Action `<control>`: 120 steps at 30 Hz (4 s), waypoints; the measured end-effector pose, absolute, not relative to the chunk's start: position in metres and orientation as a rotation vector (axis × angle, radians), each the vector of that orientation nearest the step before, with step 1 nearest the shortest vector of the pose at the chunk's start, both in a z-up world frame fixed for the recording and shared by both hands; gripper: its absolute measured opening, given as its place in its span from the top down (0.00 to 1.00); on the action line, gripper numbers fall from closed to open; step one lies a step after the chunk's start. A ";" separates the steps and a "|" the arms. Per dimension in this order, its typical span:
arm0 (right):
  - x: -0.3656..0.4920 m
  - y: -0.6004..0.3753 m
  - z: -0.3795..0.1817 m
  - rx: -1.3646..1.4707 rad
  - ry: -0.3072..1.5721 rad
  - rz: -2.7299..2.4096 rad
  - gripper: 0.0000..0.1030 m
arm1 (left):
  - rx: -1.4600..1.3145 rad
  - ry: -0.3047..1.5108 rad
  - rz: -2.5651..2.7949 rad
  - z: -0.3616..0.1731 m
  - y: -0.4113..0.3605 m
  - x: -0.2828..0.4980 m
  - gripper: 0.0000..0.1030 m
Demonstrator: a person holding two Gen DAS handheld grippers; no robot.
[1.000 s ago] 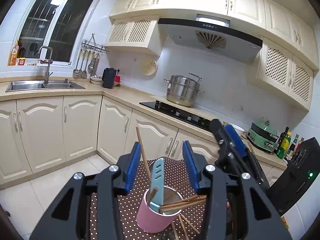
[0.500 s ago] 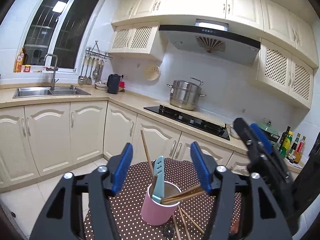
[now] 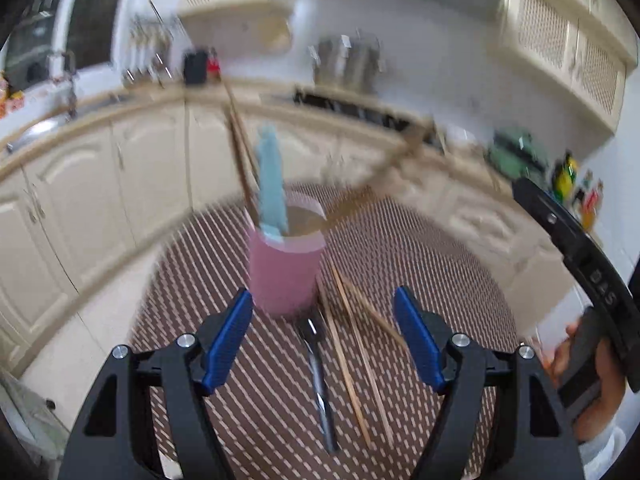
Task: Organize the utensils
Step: 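Lower both grippers back to the pile, left gripper toward the black spoon, then grasp a wooden chopstick with the left gripper while the right grasps another chopstick, then lift both held chopsticks and carry them up over the pink cup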
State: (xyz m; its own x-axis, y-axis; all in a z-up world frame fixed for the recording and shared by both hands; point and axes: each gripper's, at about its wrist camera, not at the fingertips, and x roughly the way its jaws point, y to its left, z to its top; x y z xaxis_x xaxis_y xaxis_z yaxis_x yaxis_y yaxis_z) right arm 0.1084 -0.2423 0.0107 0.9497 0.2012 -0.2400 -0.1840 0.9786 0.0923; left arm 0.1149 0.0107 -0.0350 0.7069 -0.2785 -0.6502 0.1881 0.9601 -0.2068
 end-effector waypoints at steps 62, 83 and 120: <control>0.219 -0.201 -0.121 -0.129 1.051 0.335 0.34 | -0.003 1.211 -0.277 -0.138 -0.035 0.206 0.90; 0.291 -0.184 -0.132 -0.211 1.212 0.360 0.74 | 0.016 1.196 -0.219 -0.148 -0.048 0.248 0.90; 0.257 -0.216 -0.123 -0.074 1.146 0.378 0.94 | -0.054 1.038 -0.275 -0.135 -0.067 0.227 0.94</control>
State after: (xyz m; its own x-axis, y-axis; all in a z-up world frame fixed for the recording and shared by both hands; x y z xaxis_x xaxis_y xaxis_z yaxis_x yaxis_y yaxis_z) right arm 0.2567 -0.2160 -0.1232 0.3563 0.2546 -0.8990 -0.3299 0.9345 0.1338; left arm 0.2274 -0.0671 -0.1347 0.4768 -0.2509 -0.8424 0.1996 0.9643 -0.1742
